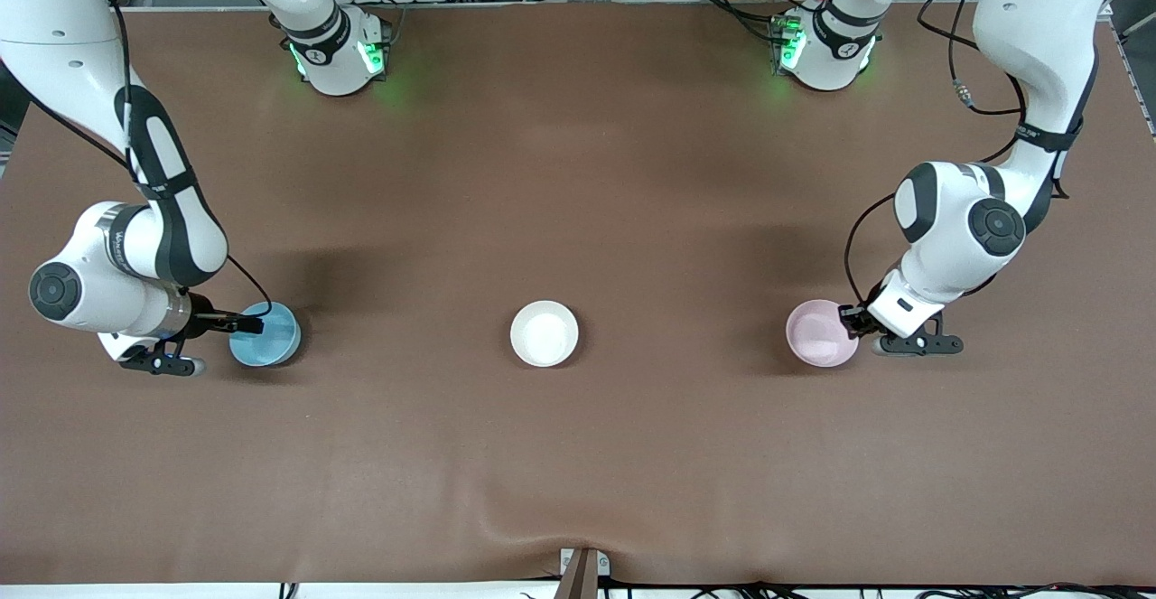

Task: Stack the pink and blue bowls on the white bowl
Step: 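Close both grippers on the bowl rims and lift slightly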

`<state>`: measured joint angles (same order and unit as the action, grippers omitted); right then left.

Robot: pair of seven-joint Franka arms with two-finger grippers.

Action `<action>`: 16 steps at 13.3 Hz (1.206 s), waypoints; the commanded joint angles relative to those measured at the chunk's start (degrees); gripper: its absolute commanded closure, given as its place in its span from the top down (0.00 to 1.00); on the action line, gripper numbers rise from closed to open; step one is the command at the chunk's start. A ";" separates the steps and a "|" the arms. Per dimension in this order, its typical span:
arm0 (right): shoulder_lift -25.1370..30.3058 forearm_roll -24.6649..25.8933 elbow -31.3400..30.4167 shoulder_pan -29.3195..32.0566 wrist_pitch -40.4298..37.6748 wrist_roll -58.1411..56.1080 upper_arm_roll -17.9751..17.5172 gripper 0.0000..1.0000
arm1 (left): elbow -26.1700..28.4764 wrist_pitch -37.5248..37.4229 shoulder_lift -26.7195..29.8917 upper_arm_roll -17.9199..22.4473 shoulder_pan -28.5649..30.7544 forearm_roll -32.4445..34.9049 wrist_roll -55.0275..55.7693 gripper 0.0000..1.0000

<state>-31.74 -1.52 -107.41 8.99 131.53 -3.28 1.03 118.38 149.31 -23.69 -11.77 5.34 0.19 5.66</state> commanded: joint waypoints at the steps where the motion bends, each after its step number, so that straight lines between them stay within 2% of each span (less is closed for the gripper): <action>1: 0.02 0.20 -0.70 0.50 1.18 -0.32 -0.42 1.00 | -2.97 -5.68 2.07 -3.07 0.03 -1.06 5.12 0.00; 5: -0.78 0.20 -0.61 0.68 2.59 -0.32 -0.42 1.00 | -6.84 -9.82 2.16 -6.15 0.02 -1.15 10.32 0.00; 6: -0.78 0.20 -0.61 0.68 2.59 -0.23 -0.42 0.97 | -7.02 -10.17 2.33 -7.55 0.02 -1.15 11.64 0.00; 7: -0.78 0.12 -0.61 0.77 2.59 -0.23 -0.42 0.72 | -6.94 -10.18 2.42 -7.91 0.02 -1.07 12.52 0.00; 8: -0.78 0.03 -0.52 0.77 2.68 0.20 -0.42 0.28 | -6.85 -10.26 2.42 -7.92 0.37 -0.63 12.09 0.00; 9: -0.78 -0.93 -0.61 0.85 2.77 0.38 -0.51 0.00 | -6.94 -10.26 2.34 -7.92 0.46 -0.63 12.26 0.00; 10: -0.78 -3.29 -0.61 0.86 3.03 0.30 -0.51 0.00 | -7.02 -10.26 2.34 -7.92 0.11 -0.63 12.61 0.00; 12: -0.78 -4.37 -0.61 0.77 3.03 0.12 -0.42 0.00 | -9.21 -12.96 2.95 -8.88 -0.06 -0.89 14.01 0.00; 14: -0.69 -4.37 -0.52 0.86 3.12 -0.23 -0.42 0.00 | -15.17 -20.25 2.69 -9.32 -0.68 -0.80 15.69 0.00; 16: -0.60 -4.37 -0.52 0.86 3.12 -0.32 -0.42 0.00 | -19.05 -23.52 2.43 -9.41 -1.64 -0.98 16.30 0.00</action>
<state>-32.36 -5.43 -107.73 9.12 133.99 -3.00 1.10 103.04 129.90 -21.77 -21.20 4.58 0.07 20.75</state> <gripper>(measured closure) 0.943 0.969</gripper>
